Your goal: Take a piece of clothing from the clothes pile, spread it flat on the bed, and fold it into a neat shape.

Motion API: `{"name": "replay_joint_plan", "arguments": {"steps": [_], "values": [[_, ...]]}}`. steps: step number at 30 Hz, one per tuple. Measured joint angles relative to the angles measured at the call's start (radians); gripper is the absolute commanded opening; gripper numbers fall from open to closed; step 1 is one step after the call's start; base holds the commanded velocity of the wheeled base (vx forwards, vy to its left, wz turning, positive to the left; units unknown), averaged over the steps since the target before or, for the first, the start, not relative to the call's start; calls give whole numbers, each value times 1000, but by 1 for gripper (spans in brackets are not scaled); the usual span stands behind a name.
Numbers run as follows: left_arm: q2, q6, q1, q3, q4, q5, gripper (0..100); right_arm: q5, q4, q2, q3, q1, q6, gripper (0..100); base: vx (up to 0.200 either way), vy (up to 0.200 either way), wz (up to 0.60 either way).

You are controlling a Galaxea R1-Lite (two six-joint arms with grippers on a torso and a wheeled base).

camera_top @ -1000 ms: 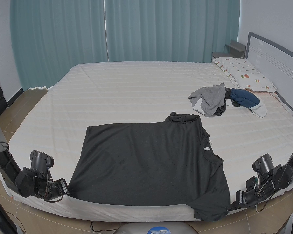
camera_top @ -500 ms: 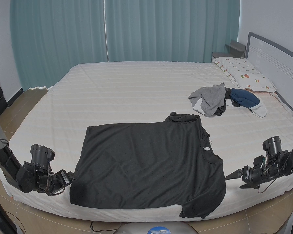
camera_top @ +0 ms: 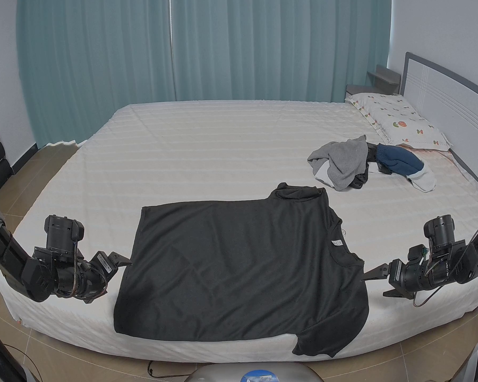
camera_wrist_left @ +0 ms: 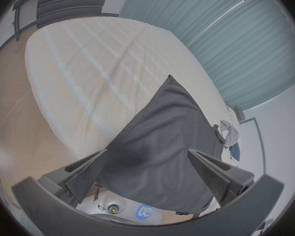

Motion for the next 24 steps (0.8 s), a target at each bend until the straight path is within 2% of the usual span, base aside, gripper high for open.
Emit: {"name": "replay_joint_plan", "arguments": {"steps": [4, 16, 24], "values": [[-2, 0, 7, -4, 0, -10, 100, 0, -36, 22, 10, 5, 2, 100, 0, 200, 0], [0, -1, 9, -11, 0, -12, 100, 1, -51, 43, 18, 11, 19, 100, 0, 0, 0], [1, 0, 9, -13, 0, -15, 100, -4, -51, 36, 26, 40, 28, 100, 200, 0, 0]]}}
